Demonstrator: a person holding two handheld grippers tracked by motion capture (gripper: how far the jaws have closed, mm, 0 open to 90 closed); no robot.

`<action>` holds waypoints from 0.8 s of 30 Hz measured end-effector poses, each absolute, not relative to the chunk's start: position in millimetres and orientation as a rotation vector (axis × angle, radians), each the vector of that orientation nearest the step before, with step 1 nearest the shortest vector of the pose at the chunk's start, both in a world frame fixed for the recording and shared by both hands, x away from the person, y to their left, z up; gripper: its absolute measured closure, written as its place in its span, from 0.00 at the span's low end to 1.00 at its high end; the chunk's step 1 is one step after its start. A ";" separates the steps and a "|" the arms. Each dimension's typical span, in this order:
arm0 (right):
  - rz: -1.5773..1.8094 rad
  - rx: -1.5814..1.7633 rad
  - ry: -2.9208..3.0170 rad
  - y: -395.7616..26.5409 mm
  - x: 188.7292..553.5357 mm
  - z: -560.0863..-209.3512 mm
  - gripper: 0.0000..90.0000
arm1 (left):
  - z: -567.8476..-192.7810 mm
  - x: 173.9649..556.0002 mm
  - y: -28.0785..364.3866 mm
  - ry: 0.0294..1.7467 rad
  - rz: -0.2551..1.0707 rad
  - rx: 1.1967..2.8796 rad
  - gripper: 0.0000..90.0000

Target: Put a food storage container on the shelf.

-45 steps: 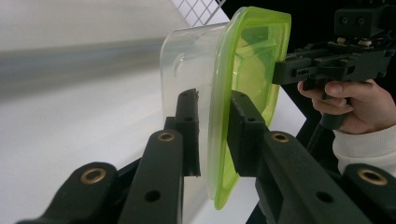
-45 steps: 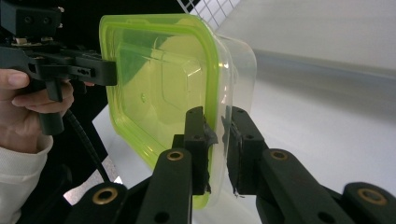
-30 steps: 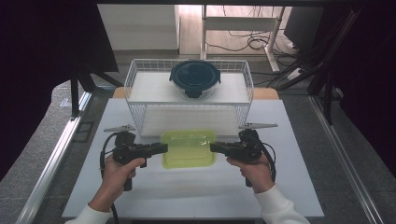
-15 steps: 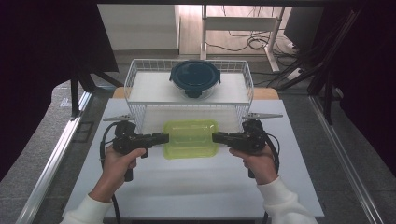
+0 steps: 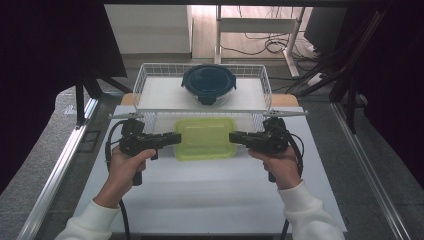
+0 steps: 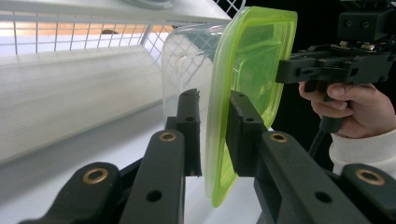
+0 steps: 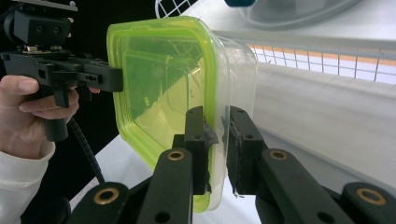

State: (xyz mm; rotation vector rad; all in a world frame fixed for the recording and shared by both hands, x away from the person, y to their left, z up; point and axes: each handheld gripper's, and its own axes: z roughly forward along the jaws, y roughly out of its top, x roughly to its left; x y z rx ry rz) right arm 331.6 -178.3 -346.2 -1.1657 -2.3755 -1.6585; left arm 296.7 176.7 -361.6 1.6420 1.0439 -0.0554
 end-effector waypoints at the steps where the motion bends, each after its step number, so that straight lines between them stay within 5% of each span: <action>1: -1.659 -1.164 -2.378 -178.3 332.8 -344.1 0.88 | -360.3 297.4 176.9 1.043 -0.055 1.642 0.85; 24: -1.705 -1.173 -2.396 -177.9 352.4 -301.0 0.88 | -317.5 324.1 176.1 1.008 -0.015 1.637 0.85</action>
